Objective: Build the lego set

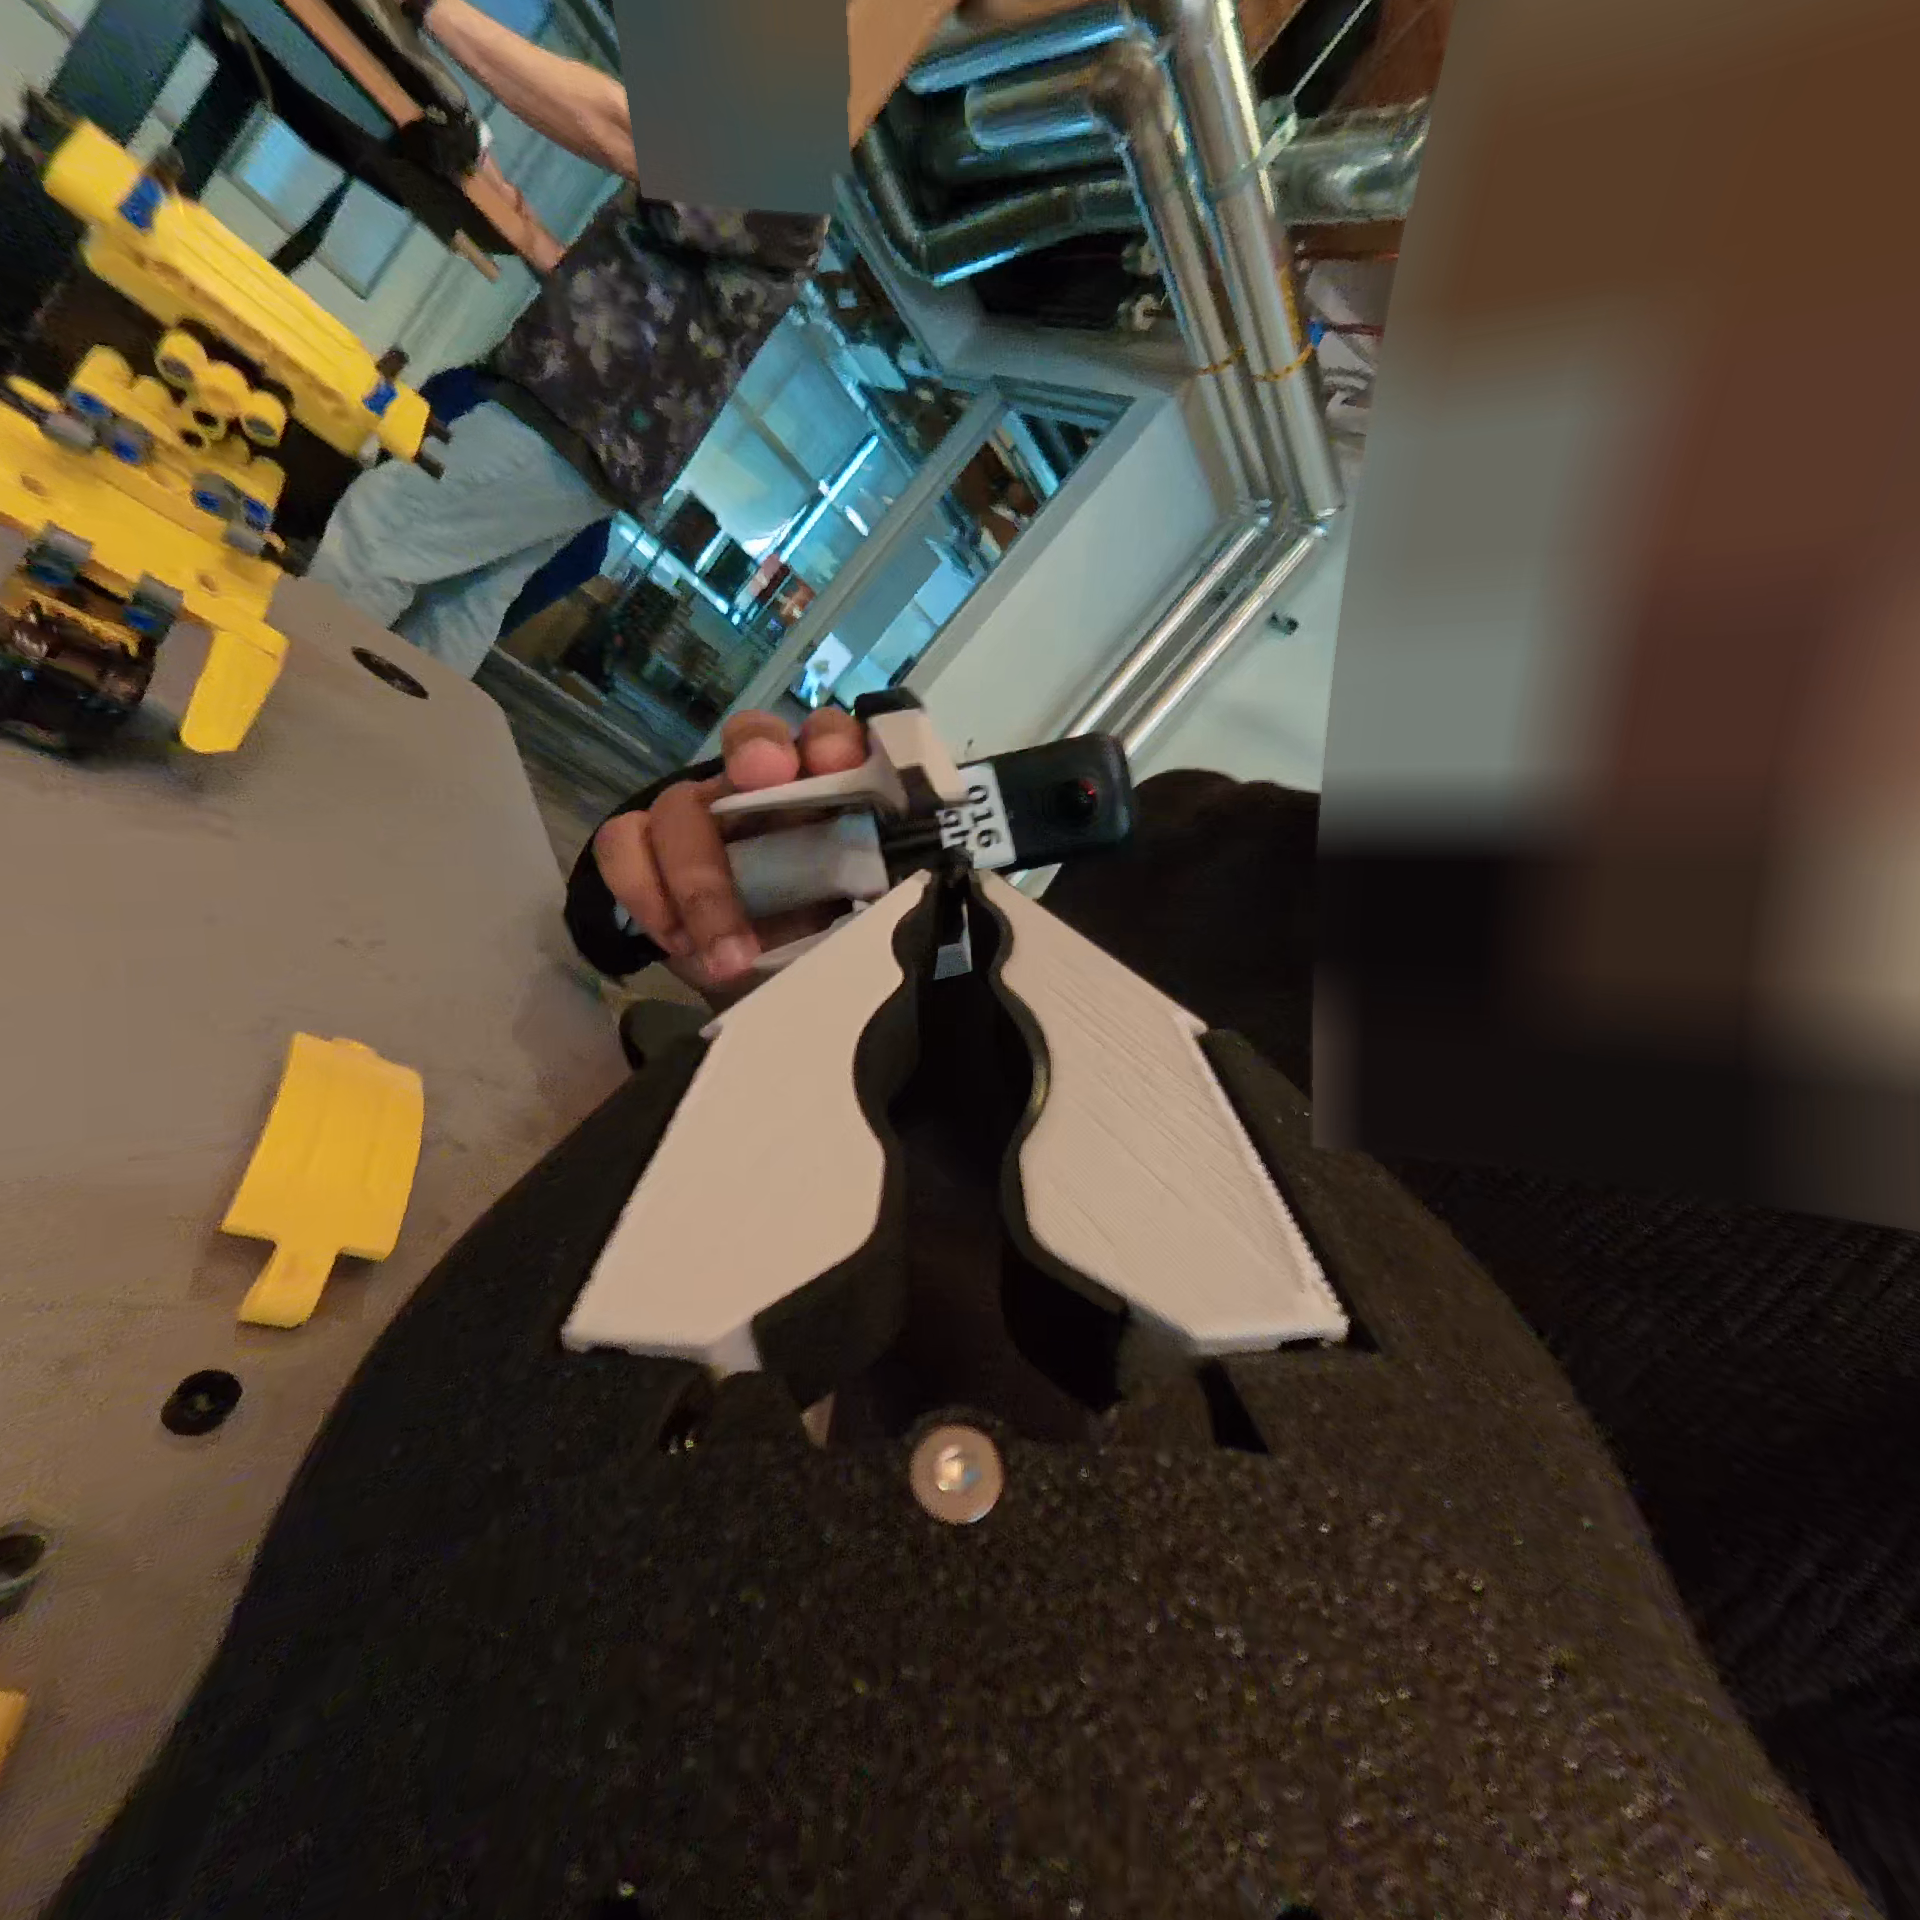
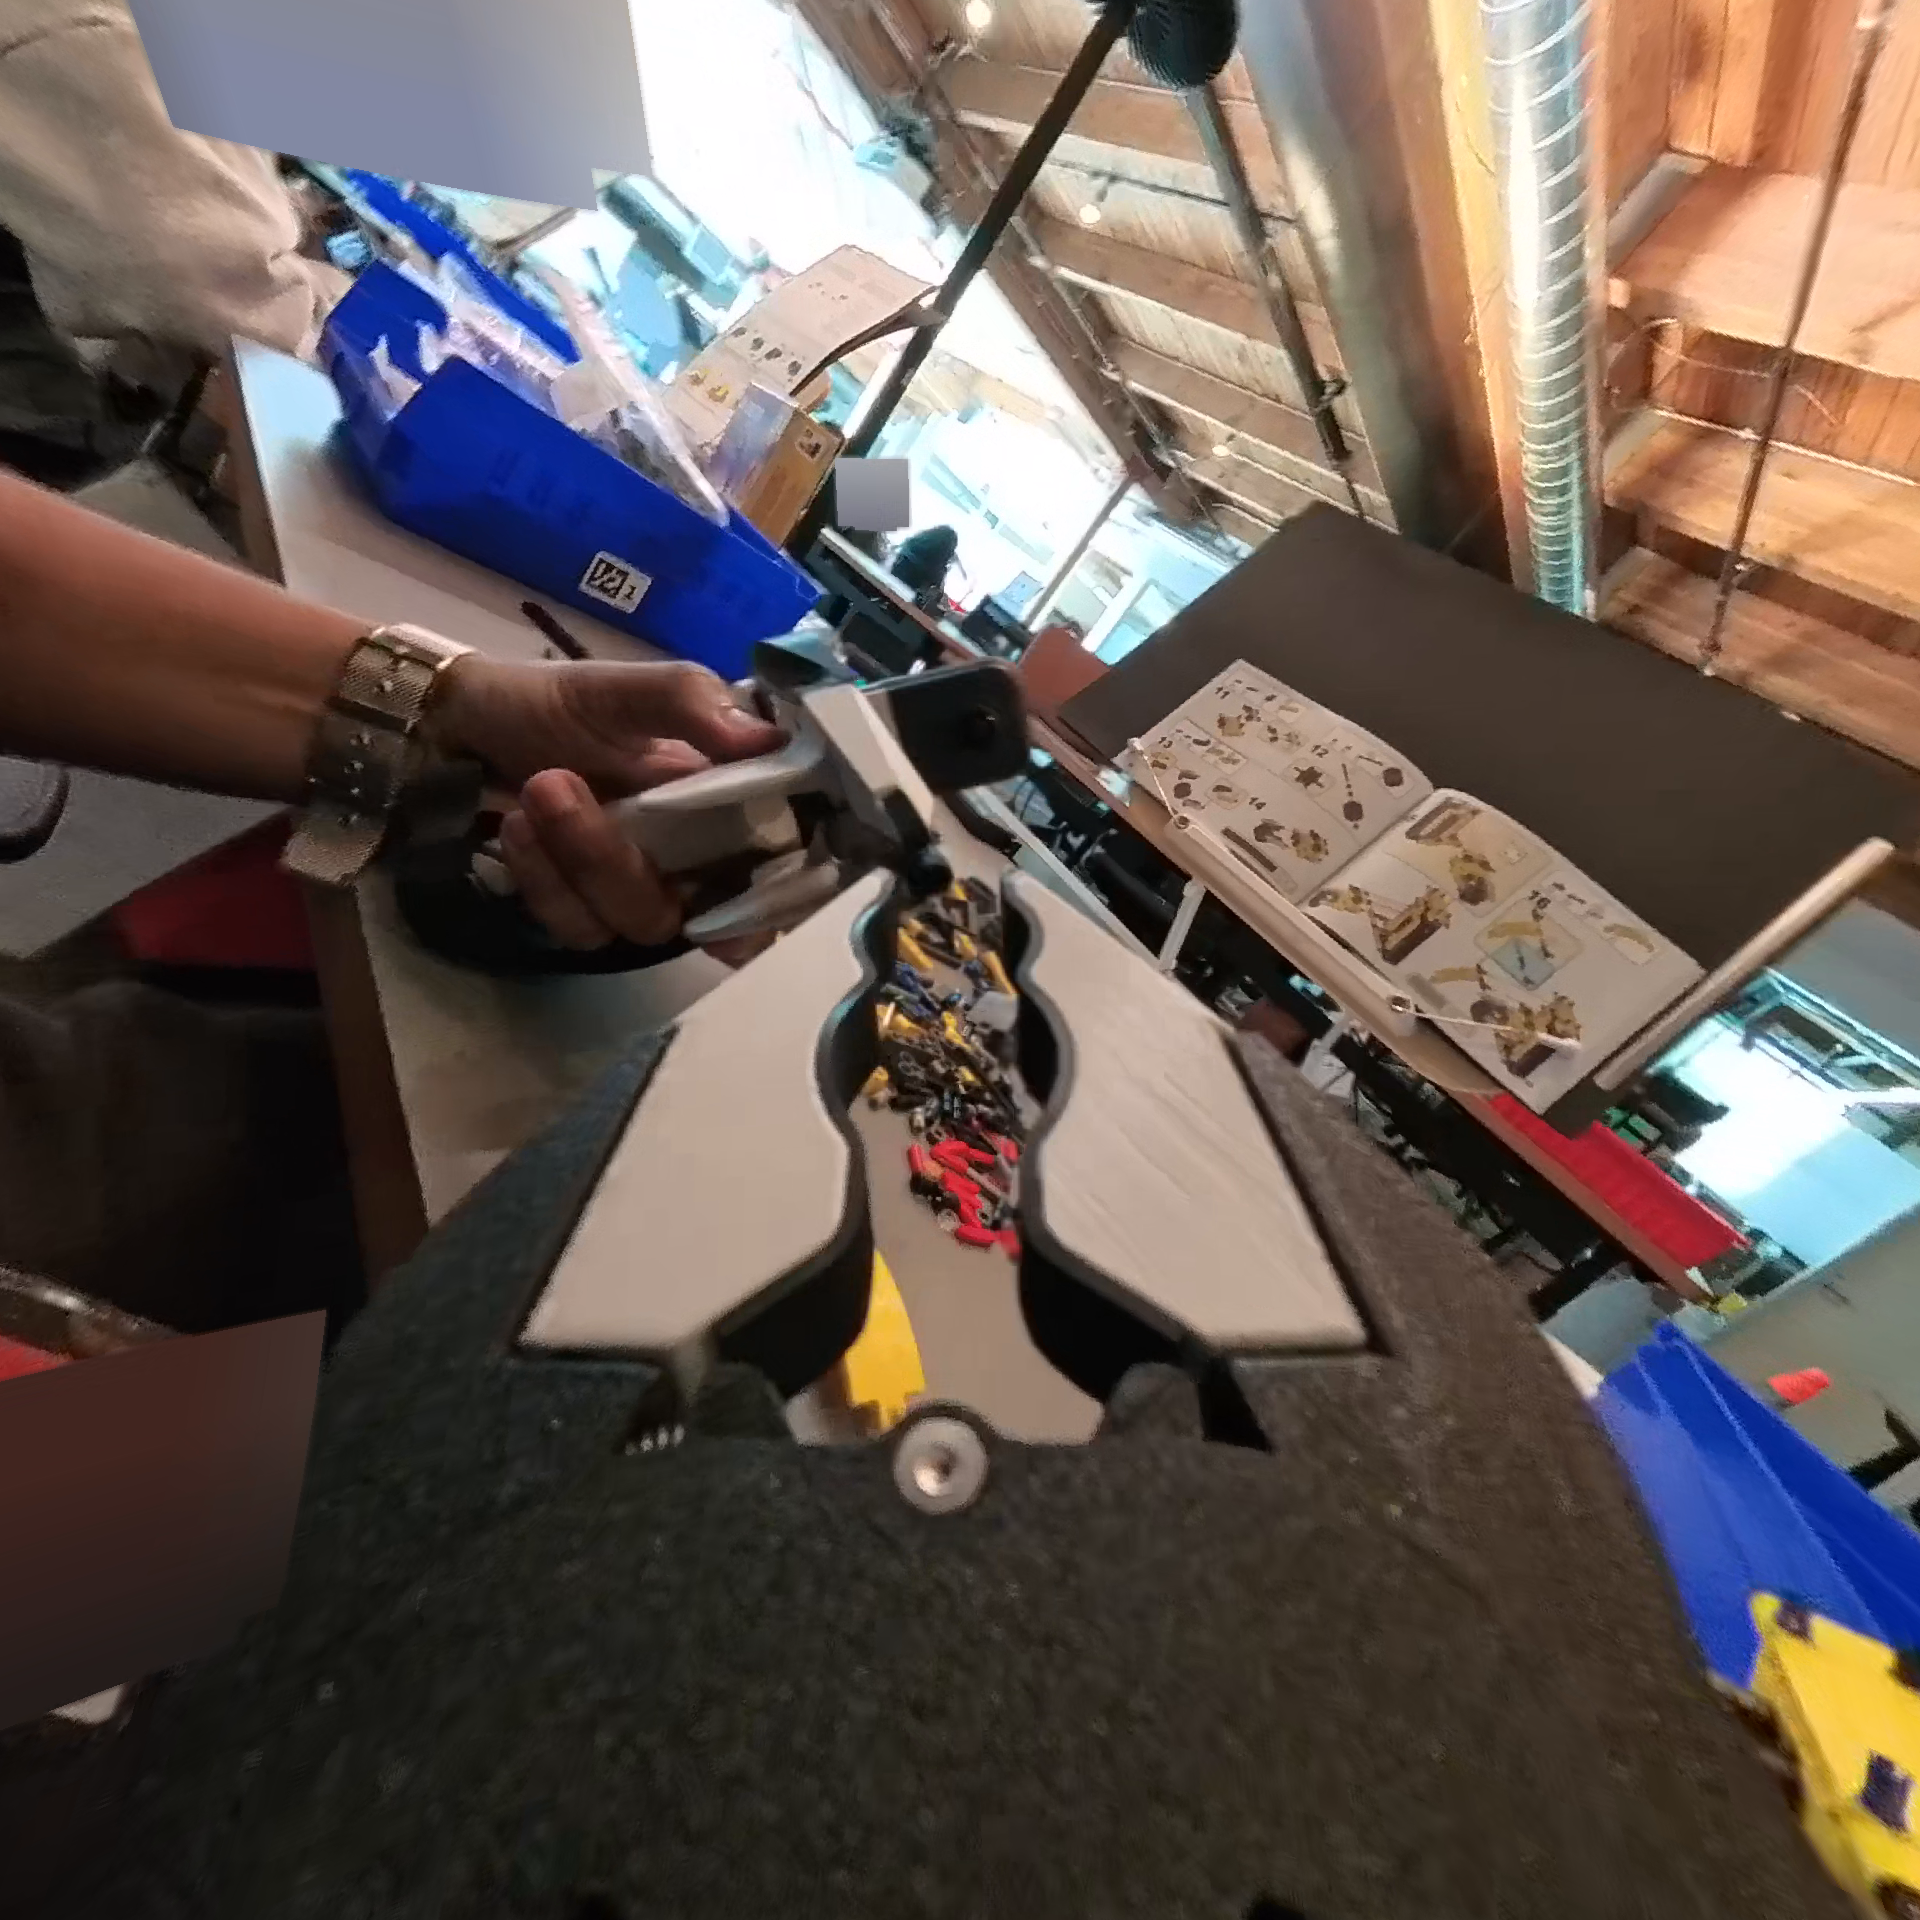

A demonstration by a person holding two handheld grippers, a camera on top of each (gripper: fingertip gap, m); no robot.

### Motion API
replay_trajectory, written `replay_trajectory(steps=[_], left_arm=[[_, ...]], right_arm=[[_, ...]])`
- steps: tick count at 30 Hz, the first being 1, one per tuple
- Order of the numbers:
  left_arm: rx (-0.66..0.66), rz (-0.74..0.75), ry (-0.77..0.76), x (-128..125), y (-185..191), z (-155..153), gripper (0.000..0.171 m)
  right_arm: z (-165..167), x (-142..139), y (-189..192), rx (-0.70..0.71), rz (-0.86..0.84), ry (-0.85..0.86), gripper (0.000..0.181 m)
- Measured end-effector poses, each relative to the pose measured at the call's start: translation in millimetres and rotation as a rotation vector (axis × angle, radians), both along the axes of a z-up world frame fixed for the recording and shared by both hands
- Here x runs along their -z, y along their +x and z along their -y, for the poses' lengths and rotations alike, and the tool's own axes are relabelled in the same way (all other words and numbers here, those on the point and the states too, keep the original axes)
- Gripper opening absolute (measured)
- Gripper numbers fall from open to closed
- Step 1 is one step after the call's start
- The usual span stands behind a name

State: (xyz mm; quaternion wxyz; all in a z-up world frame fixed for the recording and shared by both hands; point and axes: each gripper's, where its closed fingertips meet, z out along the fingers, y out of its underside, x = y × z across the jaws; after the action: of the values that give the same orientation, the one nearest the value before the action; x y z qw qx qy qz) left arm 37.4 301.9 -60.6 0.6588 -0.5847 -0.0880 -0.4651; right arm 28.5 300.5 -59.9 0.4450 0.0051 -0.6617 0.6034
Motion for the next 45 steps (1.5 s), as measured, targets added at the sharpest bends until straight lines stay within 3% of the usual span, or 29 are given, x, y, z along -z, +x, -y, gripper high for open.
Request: replay_trajectory(steps=[8, 30, 35, 45], left_arm=[[-0.085, -0.032, -0.026, 4, -11, -2, 0.004], [-0.058, -0.133, -0.115, 18, 3, -12, 0.004], [-0.058, -0.132, -0.117, 18, 3, -12, 0.004], [-0.05, -0.126, -0.108, 17, 3, -12, 0.004]], right_arm=[[-11, 1, -2, -0.016, 0.01, -0.072, 0.019], [-5, 17, 6, -0.115, 0.107, -0.001, 0.005], [-5, 17, 5, -0.164, 0.192, -0.018, 0.005], [-6, 16, 8, -0.164, 0.141, -0.024, 0.006]])
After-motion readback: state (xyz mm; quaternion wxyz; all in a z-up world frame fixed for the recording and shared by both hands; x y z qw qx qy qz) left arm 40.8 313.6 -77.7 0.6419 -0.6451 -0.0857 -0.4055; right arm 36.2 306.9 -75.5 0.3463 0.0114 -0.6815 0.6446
